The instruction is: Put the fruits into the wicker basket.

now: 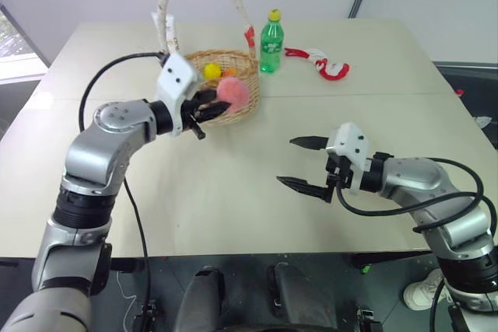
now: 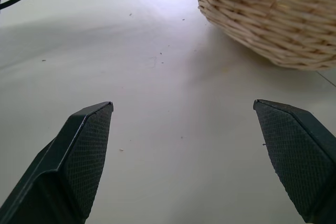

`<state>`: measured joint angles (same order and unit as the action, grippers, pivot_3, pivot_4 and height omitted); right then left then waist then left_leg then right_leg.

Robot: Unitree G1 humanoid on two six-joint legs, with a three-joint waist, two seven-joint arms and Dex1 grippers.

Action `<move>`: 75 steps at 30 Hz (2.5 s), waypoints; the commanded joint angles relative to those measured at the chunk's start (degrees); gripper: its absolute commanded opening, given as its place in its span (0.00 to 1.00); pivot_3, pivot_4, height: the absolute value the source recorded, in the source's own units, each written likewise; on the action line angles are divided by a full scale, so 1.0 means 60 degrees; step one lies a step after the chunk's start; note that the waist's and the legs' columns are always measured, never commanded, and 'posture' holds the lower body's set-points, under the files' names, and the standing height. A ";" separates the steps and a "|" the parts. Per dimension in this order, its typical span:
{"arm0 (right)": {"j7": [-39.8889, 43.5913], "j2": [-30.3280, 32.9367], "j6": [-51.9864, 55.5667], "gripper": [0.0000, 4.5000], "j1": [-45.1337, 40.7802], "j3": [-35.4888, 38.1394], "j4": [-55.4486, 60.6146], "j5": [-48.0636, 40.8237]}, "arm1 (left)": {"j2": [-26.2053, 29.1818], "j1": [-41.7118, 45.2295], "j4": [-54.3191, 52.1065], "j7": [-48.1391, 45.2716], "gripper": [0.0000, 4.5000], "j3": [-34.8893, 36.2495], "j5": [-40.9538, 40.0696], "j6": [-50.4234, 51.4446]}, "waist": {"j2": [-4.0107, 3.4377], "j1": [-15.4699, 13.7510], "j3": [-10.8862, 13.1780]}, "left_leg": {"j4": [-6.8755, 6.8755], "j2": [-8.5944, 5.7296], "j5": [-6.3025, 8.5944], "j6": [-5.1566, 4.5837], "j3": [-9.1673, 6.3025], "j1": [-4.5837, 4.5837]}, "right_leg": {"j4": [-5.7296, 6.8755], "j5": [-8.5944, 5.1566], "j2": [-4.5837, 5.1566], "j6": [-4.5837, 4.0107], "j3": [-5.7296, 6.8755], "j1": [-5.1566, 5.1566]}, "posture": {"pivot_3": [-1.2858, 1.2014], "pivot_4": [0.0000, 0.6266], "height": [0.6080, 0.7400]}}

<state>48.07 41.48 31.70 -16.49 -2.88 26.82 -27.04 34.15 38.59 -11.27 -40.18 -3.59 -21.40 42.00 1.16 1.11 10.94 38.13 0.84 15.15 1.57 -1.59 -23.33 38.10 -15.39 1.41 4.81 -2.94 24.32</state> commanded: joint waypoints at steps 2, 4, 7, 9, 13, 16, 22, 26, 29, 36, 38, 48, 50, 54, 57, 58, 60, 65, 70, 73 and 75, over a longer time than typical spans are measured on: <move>-0.0085 -0.0052 -0.0143 1.00 0.0061 0.0192 0.0376 -0.0023 | 0.0318 -0.0156 -0.0473 -0.0384 0.28 0.0054 -0.0128 0.0129 | 0.0000 -0.0005 0.0000 | 0.0000 -0.0001 0.0000 0.0000 0.0001 -0.0001 | -0.0001 0.0000 0.0001 0.0000 0.0000 0.0000 | 0.52 0.24 1.00; -0.0118 -0.0040 -0.0132 1.00 0.0081 0.0209 0.0396 -0.0029 | 0.0438 -0.0330 -0.0702 -0.0563 0.28 0.0050 -0.0251 0.0214 | 0.0000 0.0000 0.0000 | -0.0001 -0.0001 0.0000 0.0000 0.0000 -0.0001 | -0.0001 0.0000 0.0001 0.0000 0.0000 0.0000 | 0.52 0.24 1.00; -0.0115 -0.0025 -0.0141 1.00 0.0061 0.0212 0.0367 -0.0034 | 0.0680 -0.0747 -0.1085 -0.0791 0.28 0.0063 -0.0368 0.0448 | 0.0000 0.0013 0.0000 | -0.0001 0.0000 0.0001 0.0000 0.0002 0.0000 | -0.0002 0.0000 0.0002 0.0000 -0.0004 0.0000 | 0.52 0.24 1.00; -0.0090 -0.0029 -0.0161 1.00 0.0024 0.0195 0.0320 -0.0031 | 0.0739 -0.0859 -0.1271 -0.0856 0.28 0.0113 -0.0506 0.0579 | 0.0000 -0.0017 0.0000 | -0.0003 0.0001 0.0001 -0.0001 -0.0001 -0.0001 | -0.0002 -0.0001 0.0002 -0.0001 -0.0003 0.0001 | 0.52 0.24 1.00; -0.0040 -0.0051 -0.0204 1.00 -0.0073 0.0139 0.0246 -0.0007 | 0.0934 -0.1158 -0.1946 -0.1293 0.28 0.0244 -0.1025 0.0736 | 0.0000 -0.0023 0.0000 | -0.0001 -0.0001 0.0000 0.0000 -0.0001 -0.0003 | -0.0002 0.0000 0.0006 -0.0001 -0.0002 0.0001 | 0.52 0.24 1.00; 0.0007 -0.0062 -0.0245 1.00 -0.0151 0.0113 0.0170 0.0011 | 0.0864 -0.1157 -0.2066 -0.1181 0.28 0.0375 -0.1187 0.0780 | 0.0000 -0.0024 0.0000 | -0.0001 0.0000 0.0000 0.0000 -0.0002 -0.0003 | -0.0002 -0.0001 0.0005 -0.0001 -0.0001 0.0001 | 0.52 0.24 1.00; 0.0088 -0.0094 -0.0306 1.00 -0.0308 0.0070 0.0030 0.0057 | 0.0050 0.0280 -0.0708 0.0607 0.28 0.1170 -0.0825 0.0890 | 0.0002 -0.0040 0.0001 | 0.0007 -0.0003 0.0000 0.0000 -0.0001 -0.0007 | -0.0002 0.0000 0.0003 0.0000 0.0004 0.0001 | 0.52 0.24 1.00; 0.0101 -0.0153 -0.0366 1.00 -0.0389 0.0043 -0.0060 0.0120 | -0.0077 0.1034 0.0759 0.1698 0.28 0.0895 0.0121 0.0931 | 0.0000 -0.0009 0.0000 | 0.0003 -0.0008 0.0001 -0.0001 -0.0001 -0.0001 | -0.0001 0.0000 0.0003 0.0001 0.0001 0.0001 | 0.52 0.24 1.00; 0.0076 -0.0218 -0.0394 1.00 -0.0424 0.0036 -0.0075 0.0185 | -0.0226 0.1108 0.1301 0.1712 0.28 0.0548 0.0422 0.0664 | 0.0000 -0.0021 0.0000 | 0.0003 -0.0007 0.0001 -0.0001 -0.0002 -0.0003 | 0.0000 0.0000 0.0003 0.0001 0.0001 0.0001 | 0.52 0.24 1.00; -0.0001 0.0184 -0.0346 1.00 -0.0307 0.0622 -0.0179 0.0463 | -0.0566 0.1222 0.1861 0.1467 0.87 0.0495 0.0607 -0.0013 | 0.0000 -0.0049 0.0001 | 0.0003 -0.0010 0.0000 0.0000 -0.0004 -0.0007 | -0.0001 0.0000 0.0008 0.0000 0.0003 0.0001 | 0.52 0.24 1.00; 0.0080 0.0769 -0.0332 1.00 -0.0015 0.1071 -0.0284 0.0673 | -0.0519 0.1057 0.1571 0.1091 0.99 0.0533 0.0500 -0.0375 | 0.0001 -0.0065 0.0000 | 0.0003 -0.0010 0.0000 0.0000 -0.0003 -0.0008 | -0.0001 0.0000 0.0011 0.0000 0.0003 0.0002 | 0.52 0.24 1.00; 0.1007 0.3987 -0.1532 1.00 0.3546 0.3005 -0.1777 0.2862 | 0.0176 -0.1150 -0.2069 -0.2394 0.99 -0.0995 -0.0792 -0.1268 | -0.0001 -0.0029 -0.0001 | -0.0006 -0.0013 0.0005 -0.0007 0.0042 0.0007 | -0.0015 -0.0001 0.0019 0.0000 -0.0010 -0.0016 | 0.52 0.24 1.00; 0.0833 0.3797 -0.1563 1.00 0.3552 0.3041 -0.1921 0.2865 | 0.0115 -0.1274 -0.2029 -0.2432 0.99 -0.1593 -0.0364 -0.1409 | -0.0003 0.0022 -0.0002 | 0.0001 -0.0007 0.0004 -0.0006 0.0063 0.0025 | -0.0008 0.0000 0.0008 0.0002 -0.0026 -0.0024 | 0.52 0.24 1.00; 0.0629 0.3458 -0.1690 1.00 0.3331 0.2768 -0.2130 0.2982 | 0.0000 -0.1378 -0.1617 -0.2409 0.99 -0.2242 0.0259 -0.1862 | -0.0004 0.0054 -0.0003 | 0.0000 -0.0001 0.0004 -0.0007 0.0068 0.0046 | -0.0003 -0.0001 -0.0015 0.0002 -0.0040 -0.0033 | 0.52 0.24 1.00; 0.0369 0.3182 -0.1862 1.00 0.2955 0.2474 -0.2535 0.3244 | -0.0223 -0.1456 -0.1465 -0.2393 0.99 -0.2248 0.0214 -0.1905 | -0.0004 0.0021 -0.0003 | 0.0001 -0.0002 0.0004 -0.0007 0.0068 0.0041 | -0.0004 -0.0001 -0.0014 0.0002 -0.0042 -0.0034 | 0.52 0.24 1.00; 0.0312 0.3124 -0.1942 1.00 0.2859 0.2391 -0.2666 0.3323 | -0.0263 -0.1474 -0.1433 -0.2396 0.99 -0.2254 0.0245 -0.1918 | -0.0004 0.0004 -0.0003 | 0.0001 -0.0001 0.0004 -0.0007 0.0066 0.0038 | -0.0004 -0.0001 -0.0013 0.0002 -0.0042 -0.0033 | 0.52 0.24 1.00; 0.0144 0.2901 -0.2036 1.00 0.2609 0.2266 -0.2993 0.3409 | -0.0272 -0.1564 -0.1428 -0.2423 0.99 -0.2294 0.0362 -0.2013 | -0.0004 -0.0016 -0.0003 | 0.0001 -0.0003 0.0004 -0.0007 0.0065 0.0036 | -0.0006 -0.0002 -0.0011 0.0002 -0.0041 -0.0033 | 0.52 0.24 1.00; 0.0172 0.2719 -0.2167 0.82 0.2442 0.2147 -0.3363 0.3427 | -0.0309 -0.1780 -0.1443 -0.2321 1.00 -0.2119 0.0431 -0.2084 | -0.0005 -0.0036 -0.0003 | 0.0001 -0.0004 0.0004 -0.0007 0.0062 0.0033 | -0.0006 -0.0002 -0.0006 0.0002 -0.0039 -0.0033 | 0.52 0.24 1.00; 0.0206 0.2718 -0.2405 0.36 0.2377 0.2072 -0.3366 0.3511 | -0.0290 -0.1929 -0.1456 -0.2226 1.00 -0.1881 0.0362 -0.2153 | -0.0007 -0.0011 -0.0004 | 0.0001 -0.0004 0.0004 -0.0007 0.0063 0.0036 | -0.0004 -0.0002 -0.0006 0.0003 -0.0040 -0.0033 | 0.52 0.24 1.00; 0.0122 0.2625 -0.2789 0.36 0.2099 0.2038 -0.3109 0.3560 | -0.0280 -0.2102 -0.1444 -0.2046 1.00 -0.1442 0.0111 -0.2016 | -0.0007 0.0017 -0.0004 | 0.0001 -0.0003 0.0005 -0.0007 0.0063 0.0037 | -0.0004 -0.0002 -0.0006 0.0003 -0.0040 -0.0033 | 0.52 0.24 1.00; 0.0206 0.2482 -0.2770 0.36 0.1705 0.2027 -0.2583 0.3269 | -0.0229 -0.2350 -0.1475 -0.1914 1.00 -0.0900 -0.0202 -0.1816 | -0.0011 0.0042 -0.0004 | 0.0000 0.0000 0.0005 -0.0007 0.0065 0.0043 | -0.0002 -0.0001 -0.0006 0.0003 -0.0041 -0.0033 | 0.52 0.24 1.00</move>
<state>49.31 56.66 16.06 -4.13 8.16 7.36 -6.00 32.44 24.98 -18.78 -52.30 -12.41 -20.65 30.83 1.09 1.37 10.92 38.13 0.85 15.17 1.53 -1.21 -23.07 38.10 -15.39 1.37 4.83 -3.18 24.13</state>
